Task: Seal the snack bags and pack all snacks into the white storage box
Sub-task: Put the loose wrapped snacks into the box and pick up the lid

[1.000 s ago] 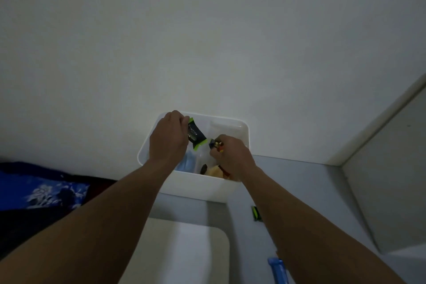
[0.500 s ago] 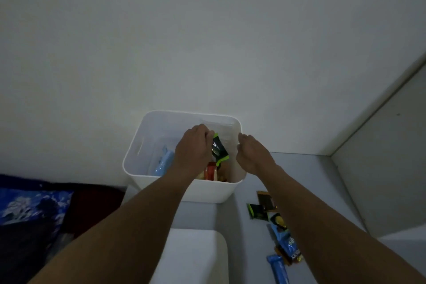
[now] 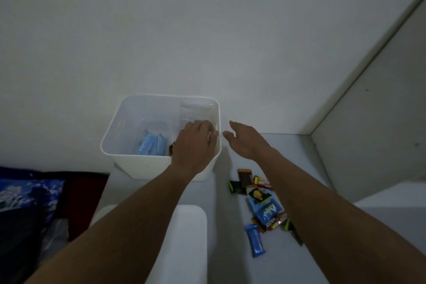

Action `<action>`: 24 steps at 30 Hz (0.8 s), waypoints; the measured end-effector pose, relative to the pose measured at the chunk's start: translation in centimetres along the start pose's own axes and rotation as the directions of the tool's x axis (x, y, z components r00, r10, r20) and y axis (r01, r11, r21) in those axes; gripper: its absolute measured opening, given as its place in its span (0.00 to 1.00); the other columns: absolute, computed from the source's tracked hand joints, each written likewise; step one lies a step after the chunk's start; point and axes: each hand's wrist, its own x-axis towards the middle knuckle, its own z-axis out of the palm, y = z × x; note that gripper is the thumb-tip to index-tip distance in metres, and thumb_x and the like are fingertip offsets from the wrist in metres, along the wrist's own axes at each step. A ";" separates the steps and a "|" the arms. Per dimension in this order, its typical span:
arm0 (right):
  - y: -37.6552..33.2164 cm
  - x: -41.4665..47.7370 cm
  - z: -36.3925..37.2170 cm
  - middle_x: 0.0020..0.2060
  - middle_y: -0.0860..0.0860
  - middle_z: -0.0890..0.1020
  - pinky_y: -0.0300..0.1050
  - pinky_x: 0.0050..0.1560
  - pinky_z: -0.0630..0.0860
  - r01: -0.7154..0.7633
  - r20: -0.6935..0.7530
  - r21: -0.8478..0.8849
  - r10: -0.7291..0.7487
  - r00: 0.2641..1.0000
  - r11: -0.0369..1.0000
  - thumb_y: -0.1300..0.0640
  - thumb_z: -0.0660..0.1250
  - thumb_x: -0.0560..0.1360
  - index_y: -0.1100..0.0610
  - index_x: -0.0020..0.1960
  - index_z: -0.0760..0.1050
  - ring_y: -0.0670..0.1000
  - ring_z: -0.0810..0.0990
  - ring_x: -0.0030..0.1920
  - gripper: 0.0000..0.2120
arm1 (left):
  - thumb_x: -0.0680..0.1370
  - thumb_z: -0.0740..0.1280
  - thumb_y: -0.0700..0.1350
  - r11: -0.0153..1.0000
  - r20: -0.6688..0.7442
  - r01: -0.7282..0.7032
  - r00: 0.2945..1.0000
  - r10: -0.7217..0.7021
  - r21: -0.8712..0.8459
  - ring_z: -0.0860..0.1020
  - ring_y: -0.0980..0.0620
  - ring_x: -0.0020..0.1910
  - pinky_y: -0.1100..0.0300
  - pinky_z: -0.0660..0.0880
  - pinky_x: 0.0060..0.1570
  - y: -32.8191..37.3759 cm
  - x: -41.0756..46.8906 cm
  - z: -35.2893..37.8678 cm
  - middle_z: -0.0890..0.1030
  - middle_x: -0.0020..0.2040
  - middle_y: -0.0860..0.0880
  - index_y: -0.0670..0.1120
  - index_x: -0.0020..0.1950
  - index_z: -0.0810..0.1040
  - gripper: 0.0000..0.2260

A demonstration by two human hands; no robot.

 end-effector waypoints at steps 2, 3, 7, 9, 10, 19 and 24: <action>2.7 -1.3 -0.2 0.78 0.55 0.60 0.47 0.76 0.55 -0.030 0.012 -0.011 0.030 0.999 0.999 0.44 0.54 0.83 0.59 0.79 0.55 0.54 0.59 0.77 0.30 | 0.80 0.61 0.48 0.994 -0.044 -0.104 0.994 0.105 0.023 0.75 0.48 0.43 0.53 0.73 0.43 2.6 -1.6 0.5 0.78 0.42 0.47 0.46 0.46 0.76 0.08; 4.1 -2.1 -0.1 0.78 0.55 0.59 0.47 0.76 0.54 -0.050 0.022 -0.013 0.050 0.998 0.999 0.44 0.54 0.83 0.59 0.79 0.54 0.54 0.58 0.77 0.30 | 0.80 0.62 0.48 0.989 -0.031 -0.145 0.989 0.146 0.018 0.74 0.49 0.42 0.54 0.72 0.43 3.8 -2.5 1.0 0.78 0.41 0.48 0.46 0.46 0.75 0.08; 10.6 -5.1 1.5 0.78 0.56 0.58 0.46 0.76 0.53 -0.117 0.052 -0.040 0.119 0.992 0.992 0.44 0.54 0.83 0.59 0.79 0.53 0.54 0.57 0.78 0.31 | 0.80 0.59 0.51 0.993 0.148 -0.115 0.982 0.119 -0.037 0.74 0.50 0.44 0.55 0.73 0.41 7.3 -6.9 5.6 0.77 0.44 0.50 0.47 0.50 0.74 0.09; 14.0 -6.5 3.0 0.79 0.57 0.56 0.48 0.76 0.52 -0.154 0.071 -0.050 0.158 0.985 0.987 0.45 0.54 0.83 0.59 0.79 0.52 0.55 0.55 0.78 0.31 | 0.81 0.57 0.53 0.997 0.274 -0.072 0.959 0.075 -0.021 0.75 0.49 0.48 0.55 0.74 0.44 8.3 -9.3 9.0 0.78 0.49 0.49 0.48 0.56 0.74 0.12; 15.6 -7.1 3.8 0.79 0.58 0.54 0.51 0.77 0.51 -0.180 0.086 -0.063 0.185 0.979 0.982 0.44 0.54 0.83 0.58 0.80 0.51 0.55 0.53 0.79 0.31 | 0.80 0.57 0.55 0.998 0.331 -0.065 0.942 0.062 -0.004 0.75 0.48 0.52 0.53 0.75 0.48 8.6 -10.5 10.7 0.78 0.54 0.48 0.48 0.61 0.73 0.15; 24.1 -10.5 10.4 0.79 0.55 0.36 0.71 0.71 0.37 -0.415 0.085 -0.058 0.419 0.904 0.908 0.31 0.46 0.78 0.37 0.77 0.37 0.62 0.34 0.77 0.32 | 0.76 0.52 0.70 0.970 0.505 -0.206 0.856 0.113 0.132 0.55 0.36 0.77 0.33 0.57 0.71 9.8 -15.1 20.0 0.57 0.79 0.41 0.54 0.79 0.58 0.35; 24.5 -9.7 13.1 0.80 0.53 0.43 0.69 0.74 0.40 -0.247 -0.074 -0.089 0.241 0.968 0.965 0.33 0.45 0.80 0.48 0.80 0.48 0.58 0.40 0.79 0.33 | 0.77 0.58 0.66 0.947 0.426 -0.293 0.879 0.212 0.134 0.72 0.38 0.64 0.44 0.72 0.59 9.1 -15.0 20.6 0.73 0.69 0.41 0.50 0.71 0.72 0.28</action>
